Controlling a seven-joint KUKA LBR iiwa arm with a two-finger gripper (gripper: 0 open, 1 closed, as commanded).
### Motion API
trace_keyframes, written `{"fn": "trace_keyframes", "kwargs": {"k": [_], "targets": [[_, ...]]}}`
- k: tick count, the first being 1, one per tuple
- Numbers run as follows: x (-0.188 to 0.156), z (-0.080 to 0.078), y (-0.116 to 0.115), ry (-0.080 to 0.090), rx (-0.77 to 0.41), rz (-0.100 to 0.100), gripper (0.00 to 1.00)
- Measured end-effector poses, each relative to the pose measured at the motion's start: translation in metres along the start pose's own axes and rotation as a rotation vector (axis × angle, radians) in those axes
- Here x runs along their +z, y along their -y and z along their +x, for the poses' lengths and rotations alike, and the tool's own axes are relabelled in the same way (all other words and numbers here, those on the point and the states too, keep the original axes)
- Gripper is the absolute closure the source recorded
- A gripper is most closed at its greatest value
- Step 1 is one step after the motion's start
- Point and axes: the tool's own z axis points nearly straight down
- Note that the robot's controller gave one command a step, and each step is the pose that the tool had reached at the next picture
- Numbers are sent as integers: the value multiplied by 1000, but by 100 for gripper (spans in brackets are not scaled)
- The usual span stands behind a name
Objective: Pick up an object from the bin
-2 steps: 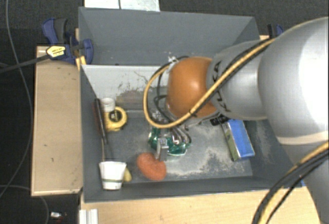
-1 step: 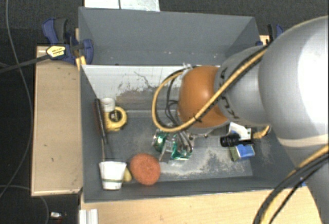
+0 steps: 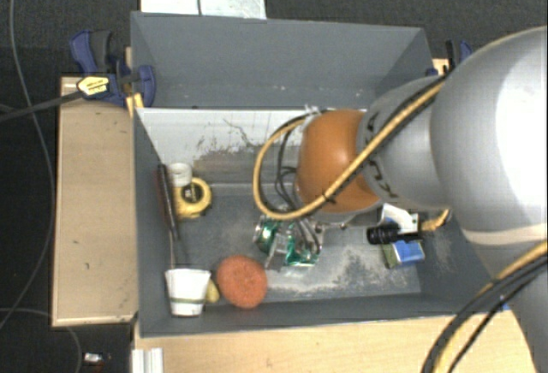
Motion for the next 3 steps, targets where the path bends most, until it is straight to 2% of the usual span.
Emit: {"fn": "trace_keyframes", "kwargs": {"k": [2, 3], "targets": [[-18, 0, 0, 2, 2, -1, 100], [-38, 2, 1, -7, 2, 4, 100]]}}
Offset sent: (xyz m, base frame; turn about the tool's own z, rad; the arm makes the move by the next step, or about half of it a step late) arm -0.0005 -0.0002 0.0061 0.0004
